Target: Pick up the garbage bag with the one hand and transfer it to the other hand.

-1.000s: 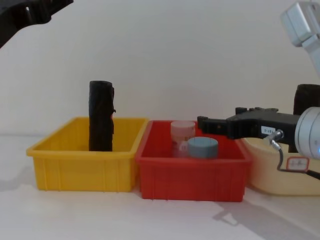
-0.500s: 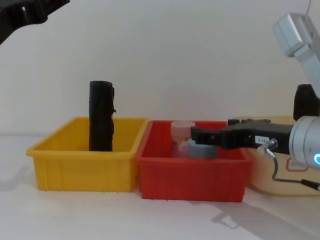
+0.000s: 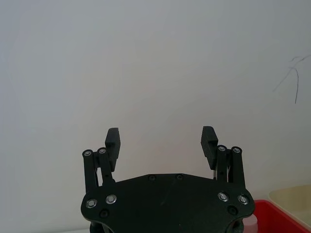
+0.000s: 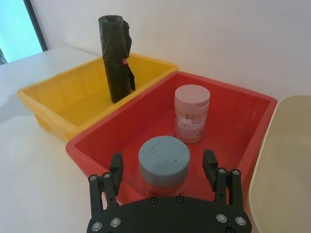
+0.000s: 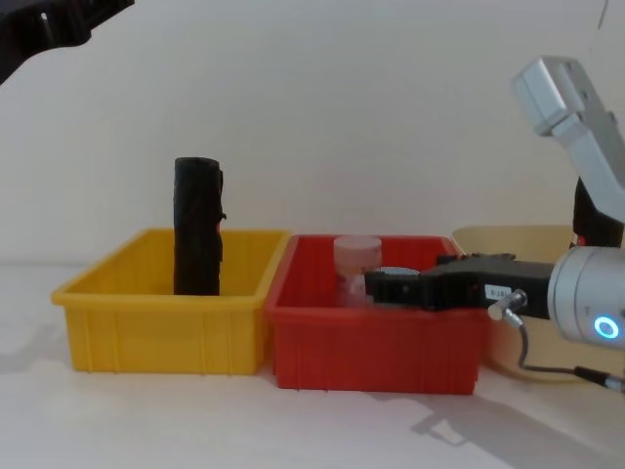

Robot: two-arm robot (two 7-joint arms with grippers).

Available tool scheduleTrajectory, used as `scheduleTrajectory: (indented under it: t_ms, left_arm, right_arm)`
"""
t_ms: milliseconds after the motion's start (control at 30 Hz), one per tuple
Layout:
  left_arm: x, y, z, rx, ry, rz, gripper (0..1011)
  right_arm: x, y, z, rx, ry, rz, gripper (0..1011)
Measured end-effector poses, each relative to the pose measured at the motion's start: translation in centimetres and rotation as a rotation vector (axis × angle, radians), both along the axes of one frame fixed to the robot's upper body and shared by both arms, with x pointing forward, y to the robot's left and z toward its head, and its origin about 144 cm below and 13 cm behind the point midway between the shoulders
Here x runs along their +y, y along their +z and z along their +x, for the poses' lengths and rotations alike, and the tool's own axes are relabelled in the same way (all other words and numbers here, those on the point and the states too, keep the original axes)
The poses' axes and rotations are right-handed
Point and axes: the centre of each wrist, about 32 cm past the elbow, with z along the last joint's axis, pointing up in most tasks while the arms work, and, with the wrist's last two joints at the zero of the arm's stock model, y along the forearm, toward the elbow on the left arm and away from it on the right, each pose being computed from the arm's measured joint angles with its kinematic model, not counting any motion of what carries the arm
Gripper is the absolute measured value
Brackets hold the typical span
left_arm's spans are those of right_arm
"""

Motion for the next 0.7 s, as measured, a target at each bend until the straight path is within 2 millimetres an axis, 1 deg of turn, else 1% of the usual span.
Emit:
scheduleTrajectory:
  t_ms: [533, 600, 633, 667, 700]
  left_arm:
    - [0.0, 0.0, 0.0, 0.0, 0.001, -0.001, 1001]
    - [0.0, 0.0, 0.0, 0.0, 0.001, -0.001, 1001]
    - [0.0, 0.0, 0.0, 0.0, 0.001, -0.001, 1001]
    - [0.0, 0.0, 0.0, 0.0, 0.001, -0.001, 1001]
    - [0.0, 0.0, 0.0, 0.0, 0.001, -0.001, 1000]
  right_arm:
    - [0.8, -0.4, 0.6, 0.019, -0.004, -0.024, 1000]
    - [1.0, -0.4, 0.7, 0.023, -0.009, -0.028, 965]
    - [1.0, -0.4, 0.7, 0.024, -0.01, -0.03, 965]
    - [1.1, -0.5, 0.8, 0.026, -0.015, -0.032, 929]
    - [1.2, -0.5, 0.8, 0.027, -0.017, -0.033, 929]
